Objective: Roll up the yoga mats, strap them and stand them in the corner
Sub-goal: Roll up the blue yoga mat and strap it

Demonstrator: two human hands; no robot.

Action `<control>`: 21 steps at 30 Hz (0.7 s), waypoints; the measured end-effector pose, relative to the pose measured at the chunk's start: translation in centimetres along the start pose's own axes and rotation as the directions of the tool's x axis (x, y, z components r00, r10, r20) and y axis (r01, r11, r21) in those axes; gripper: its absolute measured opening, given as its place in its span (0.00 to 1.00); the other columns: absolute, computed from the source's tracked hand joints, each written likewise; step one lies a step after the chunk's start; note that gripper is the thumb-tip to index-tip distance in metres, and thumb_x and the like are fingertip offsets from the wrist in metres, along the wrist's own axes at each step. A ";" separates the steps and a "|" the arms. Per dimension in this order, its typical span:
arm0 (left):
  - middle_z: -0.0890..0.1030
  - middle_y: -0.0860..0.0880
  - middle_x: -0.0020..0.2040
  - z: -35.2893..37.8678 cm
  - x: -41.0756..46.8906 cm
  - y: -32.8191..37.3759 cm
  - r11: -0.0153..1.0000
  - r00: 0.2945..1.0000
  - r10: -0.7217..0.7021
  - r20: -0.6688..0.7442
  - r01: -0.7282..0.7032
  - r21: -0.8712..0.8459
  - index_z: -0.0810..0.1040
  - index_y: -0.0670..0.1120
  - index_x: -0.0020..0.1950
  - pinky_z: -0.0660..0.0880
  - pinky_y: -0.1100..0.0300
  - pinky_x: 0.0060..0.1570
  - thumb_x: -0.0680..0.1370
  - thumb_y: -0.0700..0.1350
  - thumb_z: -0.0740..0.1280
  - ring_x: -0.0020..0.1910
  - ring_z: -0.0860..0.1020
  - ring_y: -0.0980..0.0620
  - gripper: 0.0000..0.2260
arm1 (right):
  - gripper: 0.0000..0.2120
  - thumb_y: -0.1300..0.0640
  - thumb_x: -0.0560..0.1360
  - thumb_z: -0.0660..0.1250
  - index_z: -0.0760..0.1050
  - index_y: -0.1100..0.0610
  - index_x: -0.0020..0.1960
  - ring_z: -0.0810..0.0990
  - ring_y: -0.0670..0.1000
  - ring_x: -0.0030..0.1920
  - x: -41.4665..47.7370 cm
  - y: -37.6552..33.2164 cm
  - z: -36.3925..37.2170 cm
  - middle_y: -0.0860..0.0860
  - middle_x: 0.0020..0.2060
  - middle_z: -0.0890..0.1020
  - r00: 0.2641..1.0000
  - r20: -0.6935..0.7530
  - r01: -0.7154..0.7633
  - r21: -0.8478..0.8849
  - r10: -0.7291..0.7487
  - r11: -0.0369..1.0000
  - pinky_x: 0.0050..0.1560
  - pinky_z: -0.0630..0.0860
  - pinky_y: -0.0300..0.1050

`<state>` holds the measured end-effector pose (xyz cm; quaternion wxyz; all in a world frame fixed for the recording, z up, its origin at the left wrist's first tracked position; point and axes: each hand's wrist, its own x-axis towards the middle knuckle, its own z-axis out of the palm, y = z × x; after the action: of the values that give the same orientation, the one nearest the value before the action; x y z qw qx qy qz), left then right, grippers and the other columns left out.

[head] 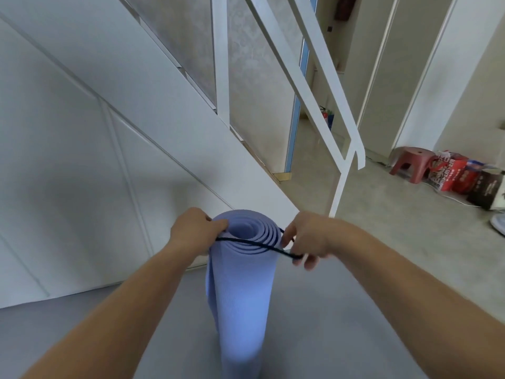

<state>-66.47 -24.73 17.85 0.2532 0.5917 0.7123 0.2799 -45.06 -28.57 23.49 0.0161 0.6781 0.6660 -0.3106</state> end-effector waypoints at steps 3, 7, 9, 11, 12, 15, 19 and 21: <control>0.82 0.39 0.32 0.3 0.5 -0.2 1.000 1.000 0.012 -0.010 -0.011 0.012 0.80 0.37 0.34 0.80 0.50 0.39 0.74 0.52 0.70 0.32 0.83 0.40 0.18 | 0.11 0.61 0.70 0.62 0.82 0.54 0.45 0.85 0.47 0.31 -2.2 0.5 5.0 0.49 0.36 0.86 0.996 -0.078 0.036 0.067 -0.031 0.997 0.45 0.81 0.41; 0.75 0.47 0.29 1.7 0.7 0.6 0.992 0.997 0.063 -0.031 -0.060 0.109 0.72 0.43 0.33 0.73 0.54 0.33 0.76 0.53 0.68 0.30 0.77 0.44 0.18 | 0.08 0.61 0.72 0.59 0.74 0.55 0.36 0.86 0.52 0.38 -3.2 -1.5 9.5 0.52 0.37 0.85 0.970 -0.242 0.033 -0.021 -0.037 0.999 0.47 0.82 0.46; 0.73 0.48 0.29 2.1 0.8 1.0 0.989 0.997 0.062 -0.049 -0.055 0.140 0.70 0.43 0.34 0.67 0.58 0.28 0.77 0.53 0.67 0.29 0.73 0.48 0.17 | 0.09 0.61 0.74 0.59 0.72 0.55 0.36 0.85 0.54 0.41 -3.1 -2.6 10.7 0.52 0.39 0.84 0.951 -0.303 0.062 0.005 -0.058 0.998 0.46 0.81 0.45; 0.72 0.48 0.30 2.4 1.3 1.2 0.987 0.997 0.055 -0.053 -0.046 0.154 0.69 0.44 0.33 0.63 0.59 0.27 0.76 0.52 0.67 0.28 0.71 0.49 0.17 | 0.08 0.60 0.75 0.60 0.76 0.53 0.40 0.84 0.54 0.41 -3.1 -3.4 11.4 0.51 0.41 0.84 0.949 -0.301 0.119 0.050 -0.099 0.992 0.47 0.82 0.47; 0.72 0.49 0.30 2.4 1.5 1.3 0.987 0.998 0.049 -0.048 -0.041 0.159 0.69 0.45 0.33 0.62 0.59 0.27 0.76 0.52 0.67 0.29 0.71 0.50 0.17 | 0.09 0.60 0.75 0.60 0.77 0.52 0.41 0.84 0.54 0.40 -3.3 -3.7 11.5 0.50 0.42 0.84 0.952 -0.287 0.148 0.113 -0.111 0.982 0.47 0.82 0.47; 0.73 0.48 0.32 2.5 1.9 1.6 0.988 0.998 0.046 -0.052 -0.038 0.149 0.68 0.46 0.33 0.63 0.59 0.28 0.76 0.52 0.67 0.30 0.72 0.48 0.16 | 0.16 0.63 0.78 0.56 0.77 0.47 0.42 0.81 0.53 0.29 -4.3 -4.5 11.1 0.48 0.40 0.81 0.950 -0.259 0.267 0.397 -0.172 0.878 0.36 0.77 0.33; 0.75 0.45 0.35 2.9 2.2 2.2 0.988 0.998 0.065 -0.011 -0.063 0.139 0.66 0.46 0.33 0.62 0.59 0.28 0.77 0.52 0.67 0.37 0.78 0.43 0.18 | 0.17 0.66 0.79 0.53 0.78 0.51 0.48 0.79 0.53 0.28 -4.3 -5.2 11.6 0.49 0.42 0.76 0.939 -0.229 0.336 0.446 -0.257 0.830 0.35 0.75 0.36; 0.73 0.47 0.33 2.8 2.6 2.4 0.994 0.998 0.060 0.009 -0.060 0.091 0.67 0.45 0.33 0.64 0.59 0.29 0.77 0.51 0.68 0.33 0.74 0.46 0.18 | 0.18 0.67 0.77 0.58 0.79 0.50 0.57 0.83 0.56 0.42 -3.2 -5.2 13.3 0.50 0.46 0.79 0.945 -0.185 0.317 0.294 -0.271 0.902 0.46 0.78 0.43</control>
<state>-63.27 -21.59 17.40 0.2199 0.6247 0.7053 0.2528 -54.83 -36.66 16.20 -0.1877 0.5832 0.7010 -0.3648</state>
